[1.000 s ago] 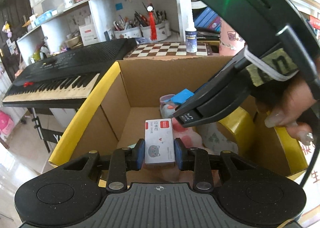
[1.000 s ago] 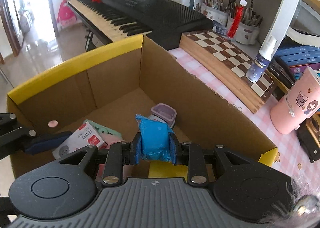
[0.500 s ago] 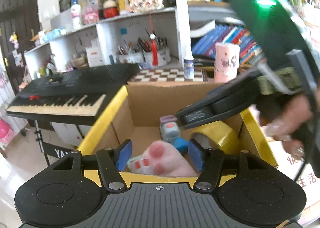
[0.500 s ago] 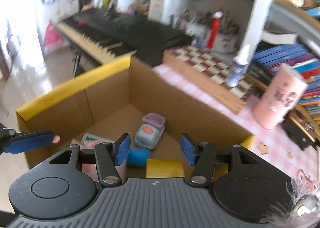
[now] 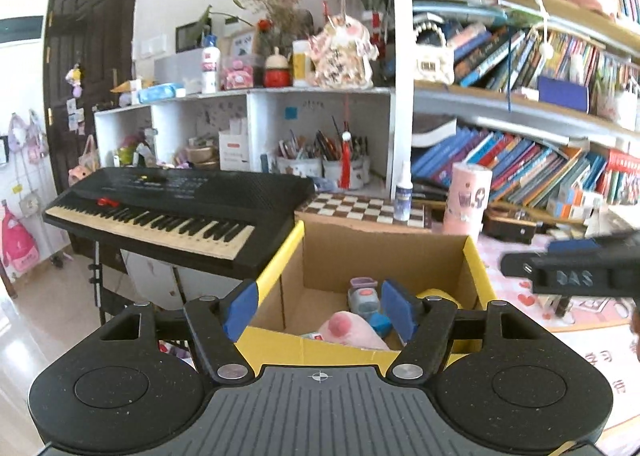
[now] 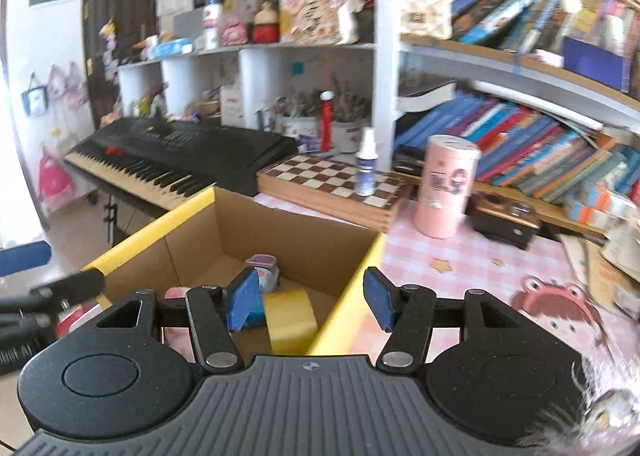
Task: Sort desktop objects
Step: 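Withdraw both open tools from the box toward the white plug and black clip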
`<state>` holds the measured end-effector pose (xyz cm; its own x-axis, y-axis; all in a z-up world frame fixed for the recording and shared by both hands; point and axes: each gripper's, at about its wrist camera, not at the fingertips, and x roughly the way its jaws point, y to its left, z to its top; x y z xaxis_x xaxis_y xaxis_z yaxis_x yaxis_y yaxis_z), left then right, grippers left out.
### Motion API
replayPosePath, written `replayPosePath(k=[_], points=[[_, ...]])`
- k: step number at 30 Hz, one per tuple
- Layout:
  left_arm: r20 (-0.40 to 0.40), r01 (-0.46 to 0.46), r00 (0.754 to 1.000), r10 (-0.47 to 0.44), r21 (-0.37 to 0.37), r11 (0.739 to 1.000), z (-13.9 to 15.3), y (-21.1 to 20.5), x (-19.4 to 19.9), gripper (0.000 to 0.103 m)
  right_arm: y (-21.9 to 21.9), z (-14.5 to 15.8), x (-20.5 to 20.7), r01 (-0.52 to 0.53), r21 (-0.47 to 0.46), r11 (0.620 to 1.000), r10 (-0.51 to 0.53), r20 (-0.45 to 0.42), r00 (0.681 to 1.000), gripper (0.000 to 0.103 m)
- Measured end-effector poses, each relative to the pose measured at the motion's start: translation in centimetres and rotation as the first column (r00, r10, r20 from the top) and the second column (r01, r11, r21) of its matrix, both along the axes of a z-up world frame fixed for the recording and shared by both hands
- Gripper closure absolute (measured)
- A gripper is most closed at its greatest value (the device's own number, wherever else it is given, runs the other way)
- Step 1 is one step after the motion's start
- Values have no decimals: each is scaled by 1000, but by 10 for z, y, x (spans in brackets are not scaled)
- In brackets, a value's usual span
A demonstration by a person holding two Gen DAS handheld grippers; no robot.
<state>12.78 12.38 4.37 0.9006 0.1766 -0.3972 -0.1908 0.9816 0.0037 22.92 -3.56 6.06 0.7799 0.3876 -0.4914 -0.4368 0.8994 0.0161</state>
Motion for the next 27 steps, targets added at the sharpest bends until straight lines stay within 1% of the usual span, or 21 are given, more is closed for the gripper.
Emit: replayPosePath(k=[5,10,15,21,27], points=[[18,10,1000,-10,-12,1000,4,3,-32,31,-20,0,-42,78,7,997,-78,22,997,47],[-1,22,1000,-22,-14,1000,-2,3,-63,31,-27,-9,-84,127,10,992,-127,11,992,48],[-19,15,1000,-16,-44,999,-9,3,-91,31,-26,-17,-127,151,8,988,-151,-6,989,48],[-46,34,998,-36,-47,998,-20,0,-117,31,-24,-28,-170,170,-10,985,-170,-15,985,48],[-80,55,995,-59,-49,997,-30,-5,-133,30,-23,-39,-202,171,-38,985,-172,-29,985,48]])
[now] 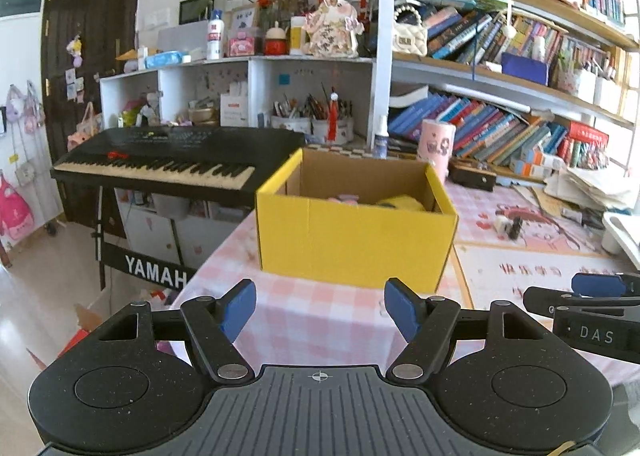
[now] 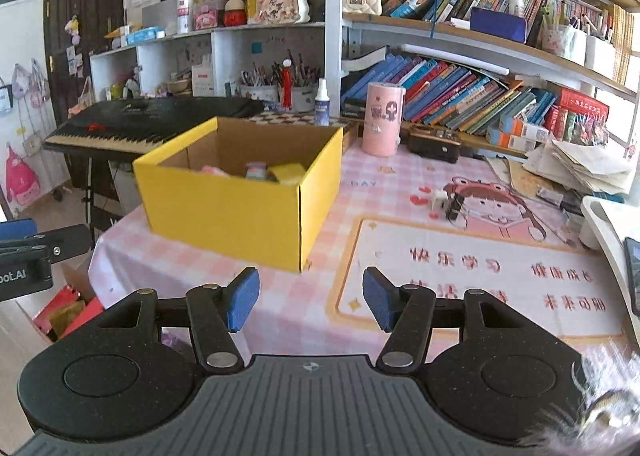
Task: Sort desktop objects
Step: 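Withdraw both open tools from the box toward the white plug and black clip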
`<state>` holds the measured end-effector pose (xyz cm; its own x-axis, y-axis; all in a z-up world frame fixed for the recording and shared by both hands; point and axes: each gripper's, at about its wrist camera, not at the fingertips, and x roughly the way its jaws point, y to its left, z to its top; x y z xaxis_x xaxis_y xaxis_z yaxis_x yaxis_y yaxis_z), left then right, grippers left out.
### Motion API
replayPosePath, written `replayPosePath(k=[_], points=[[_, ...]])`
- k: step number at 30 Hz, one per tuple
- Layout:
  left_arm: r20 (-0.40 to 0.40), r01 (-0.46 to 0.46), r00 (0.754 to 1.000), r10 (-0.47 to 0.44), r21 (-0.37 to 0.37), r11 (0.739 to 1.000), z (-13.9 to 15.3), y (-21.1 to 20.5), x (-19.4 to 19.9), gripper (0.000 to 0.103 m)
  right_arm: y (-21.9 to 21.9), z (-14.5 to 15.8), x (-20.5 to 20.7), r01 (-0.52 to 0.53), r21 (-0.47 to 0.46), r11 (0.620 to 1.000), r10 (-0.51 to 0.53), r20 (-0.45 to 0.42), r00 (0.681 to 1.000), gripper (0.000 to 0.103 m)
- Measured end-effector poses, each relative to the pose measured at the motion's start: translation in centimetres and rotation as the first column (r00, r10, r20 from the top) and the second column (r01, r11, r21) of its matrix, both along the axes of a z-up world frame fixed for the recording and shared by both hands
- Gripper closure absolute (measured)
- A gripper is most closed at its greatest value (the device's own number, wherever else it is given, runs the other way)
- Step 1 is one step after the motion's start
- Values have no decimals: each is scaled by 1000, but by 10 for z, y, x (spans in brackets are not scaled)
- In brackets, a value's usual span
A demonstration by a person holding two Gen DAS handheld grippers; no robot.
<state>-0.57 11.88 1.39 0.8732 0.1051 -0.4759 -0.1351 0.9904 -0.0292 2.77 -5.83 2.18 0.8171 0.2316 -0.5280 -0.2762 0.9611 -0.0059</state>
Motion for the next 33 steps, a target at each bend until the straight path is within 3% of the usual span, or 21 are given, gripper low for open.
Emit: replayPosePath(k=[16,33], points=[[-81,181,980,-181,-2,983,-14,-37,-3,27,-19,-11,-31,89,-66,994,-92,-54,994,37],[-119,300,946,-302,-37,953,-22,-66,15,26,-49,-16,-36,204,-108,973,-214,-95,972,32]])
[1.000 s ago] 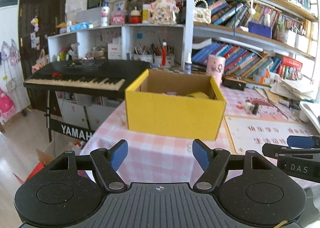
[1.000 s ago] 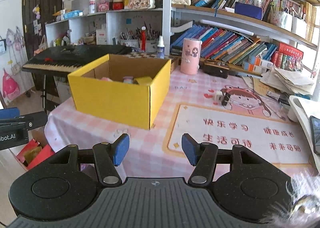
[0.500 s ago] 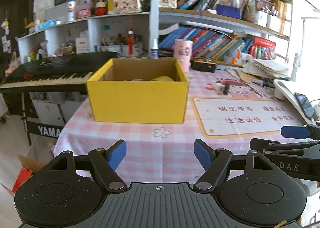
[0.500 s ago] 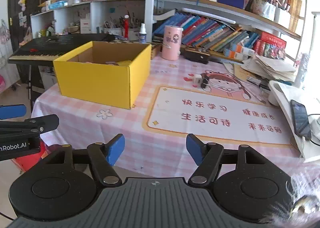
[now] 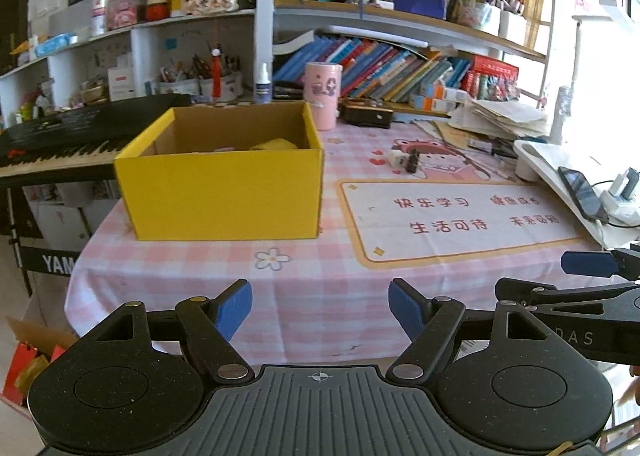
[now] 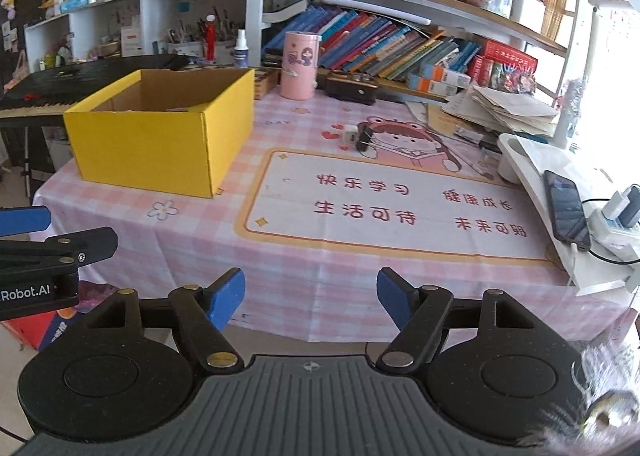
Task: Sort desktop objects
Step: 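Withdraw both open tools from the box toward the white plug and black clip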
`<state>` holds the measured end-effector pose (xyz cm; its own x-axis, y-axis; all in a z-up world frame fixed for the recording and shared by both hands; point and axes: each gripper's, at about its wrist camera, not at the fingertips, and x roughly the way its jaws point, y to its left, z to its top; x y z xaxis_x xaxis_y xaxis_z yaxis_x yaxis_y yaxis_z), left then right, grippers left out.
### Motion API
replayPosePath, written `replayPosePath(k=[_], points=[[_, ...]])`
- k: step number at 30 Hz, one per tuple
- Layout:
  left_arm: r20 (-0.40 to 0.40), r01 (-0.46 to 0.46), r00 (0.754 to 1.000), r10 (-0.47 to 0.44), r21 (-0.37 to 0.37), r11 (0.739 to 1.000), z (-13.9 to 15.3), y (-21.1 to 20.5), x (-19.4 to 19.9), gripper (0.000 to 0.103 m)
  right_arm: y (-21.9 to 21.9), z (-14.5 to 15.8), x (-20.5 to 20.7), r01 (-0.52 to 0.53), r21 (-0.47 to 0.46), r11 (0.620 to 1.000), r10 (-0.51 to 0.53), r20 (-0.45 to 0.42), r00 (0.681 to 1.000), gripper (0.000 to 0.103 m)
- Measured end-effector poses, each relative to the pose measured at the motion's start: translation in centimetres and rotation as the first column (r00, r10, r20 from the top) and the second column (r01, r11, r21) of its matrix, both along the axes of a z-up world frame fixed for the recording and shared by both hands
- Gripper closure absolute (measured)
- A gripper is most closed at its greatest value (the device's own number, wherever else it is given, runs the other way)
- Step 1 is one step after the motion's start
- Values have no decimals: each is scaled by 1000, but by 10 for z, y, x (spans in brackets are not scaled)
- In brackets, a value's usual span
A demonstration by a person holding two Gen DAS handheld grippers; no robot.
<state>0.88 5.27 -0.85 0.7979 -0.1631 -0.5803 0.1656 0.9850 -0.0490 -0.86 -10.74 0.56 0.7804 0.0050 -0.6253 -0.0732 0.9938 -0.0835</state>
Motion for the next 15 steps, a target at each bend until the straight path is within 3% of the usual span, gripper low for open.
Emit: replayPosePath(k=[15], points=[[-31,97,995,-97,4,995,-5,-39,25,26,-35,-2,12,79,-12,997,-79,-12,997,31]])
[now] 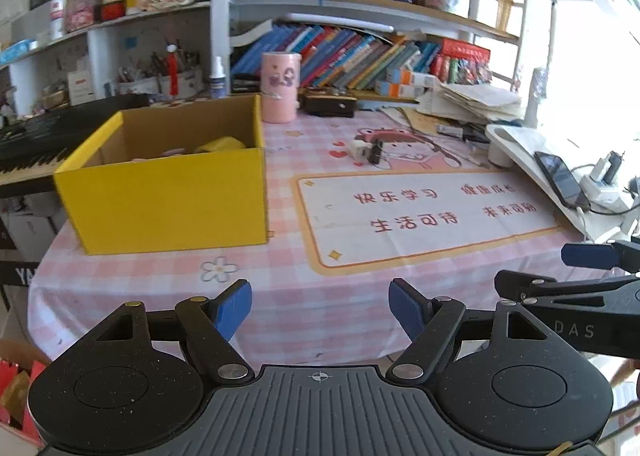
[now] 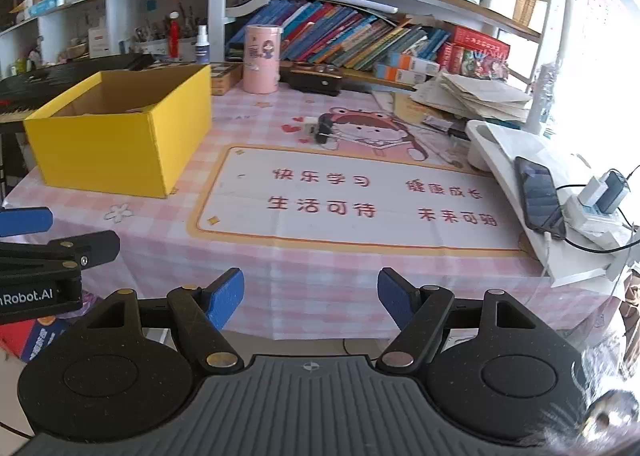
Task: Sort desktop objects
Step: 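Withdraw both open tools from the box toward the white plug and black clip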
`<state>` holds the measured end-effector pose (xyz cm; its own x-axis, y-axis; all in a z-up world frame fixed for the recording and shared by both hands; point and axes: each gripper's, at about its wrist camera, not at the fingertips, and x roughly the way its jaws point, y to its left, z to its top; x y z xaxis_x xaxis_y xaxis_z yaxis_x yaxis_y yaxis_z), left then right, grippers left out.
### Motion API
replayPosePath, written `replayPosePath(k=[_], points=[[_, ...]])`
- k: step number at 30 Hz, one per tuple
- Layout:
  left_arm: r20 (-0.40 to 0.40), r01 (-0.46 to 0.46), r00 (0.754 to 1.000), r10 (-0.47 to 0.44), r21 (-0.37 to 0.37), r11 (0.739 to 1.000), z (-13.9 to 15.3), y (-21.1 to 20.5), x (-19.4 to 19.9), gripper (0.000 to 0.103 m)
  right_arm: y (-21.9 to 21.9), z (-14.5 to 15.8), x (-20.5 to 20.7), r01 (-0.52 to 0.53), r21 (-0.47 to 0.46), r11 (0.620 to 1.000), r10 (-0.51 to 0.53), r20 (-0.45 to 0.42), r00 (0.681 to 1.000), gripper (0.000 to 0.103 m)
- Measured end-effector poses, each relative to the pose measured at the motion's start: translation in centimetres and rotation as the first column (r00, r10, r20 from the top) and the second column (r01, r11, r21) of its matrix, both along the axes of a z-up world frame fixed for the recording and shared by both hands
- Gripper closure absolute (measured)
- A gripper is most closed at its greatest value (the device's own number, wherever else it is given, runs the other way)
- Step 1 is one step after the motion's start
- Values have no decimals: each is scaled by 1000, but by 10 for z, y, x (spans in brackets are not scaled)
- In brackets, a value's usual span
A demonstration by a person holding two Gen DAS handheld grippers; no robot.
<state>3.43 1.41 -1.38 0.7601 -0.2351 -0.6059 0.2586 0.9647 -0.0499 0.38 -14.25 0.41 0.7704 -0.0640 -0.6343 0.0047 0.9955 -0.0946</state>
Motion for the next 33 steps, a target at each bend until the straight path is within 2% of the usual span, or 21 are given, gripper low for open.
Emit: replayPosePath(k=[9,17,25,33], points=[[2,73,997,-73,27,997,-1,-33,21,25,-31,-5,11,83,26,996,-82,-18,996,31],[-11,99,995,-99,38,994,-5,-54,42,25,-52,-10,29,102,41,994,-101,-34,994,31],[-34,88,996,-86,45,995,-12,-78,69,25,-72,-17,58,80,49,996,-77,-63,995,31],[-52,24,998,-22,36,999,-14,-103,106,25,-102,-22,98,49,59,997,-44,-89,995,31]])
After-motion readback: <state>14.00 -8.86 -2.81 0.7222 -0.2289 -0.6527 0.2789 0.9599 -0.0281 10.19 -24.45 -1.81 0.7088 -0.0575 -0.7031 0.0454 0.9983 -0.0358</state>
